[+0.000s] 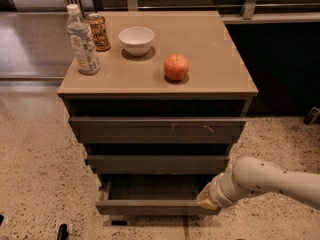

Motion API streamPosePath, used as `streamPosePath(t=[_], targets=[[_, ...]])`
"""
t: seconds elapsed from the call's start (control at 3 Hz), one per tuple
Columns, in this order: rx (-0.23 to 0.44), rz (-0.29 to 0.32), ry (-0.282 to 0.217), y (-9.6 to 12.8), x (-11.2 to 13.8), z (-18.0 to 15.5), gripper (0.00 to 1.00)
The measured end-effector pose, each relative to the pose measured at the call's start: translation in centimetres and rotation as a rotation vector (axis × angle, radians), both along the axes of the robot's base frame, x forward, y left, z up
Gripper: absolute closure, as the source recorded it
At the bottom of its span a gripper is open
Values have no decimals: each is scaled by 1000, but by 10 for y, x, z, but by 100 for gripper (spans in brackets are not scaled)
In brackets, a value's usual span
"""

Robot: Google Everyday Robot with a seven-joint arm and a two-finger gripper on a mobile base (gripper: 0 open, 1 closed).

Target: Close bottom drawer

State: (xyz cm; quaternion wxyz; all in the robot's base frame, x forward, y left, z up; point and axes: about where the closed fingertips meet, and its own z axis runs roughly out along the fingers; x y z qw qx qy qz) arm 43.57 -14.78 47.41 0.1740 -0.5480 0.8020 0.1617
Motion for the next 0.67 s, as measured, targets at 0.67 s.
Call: streamPosePath(t=[0.67], targets=[[100,26,-15,26,5,-116,100]])
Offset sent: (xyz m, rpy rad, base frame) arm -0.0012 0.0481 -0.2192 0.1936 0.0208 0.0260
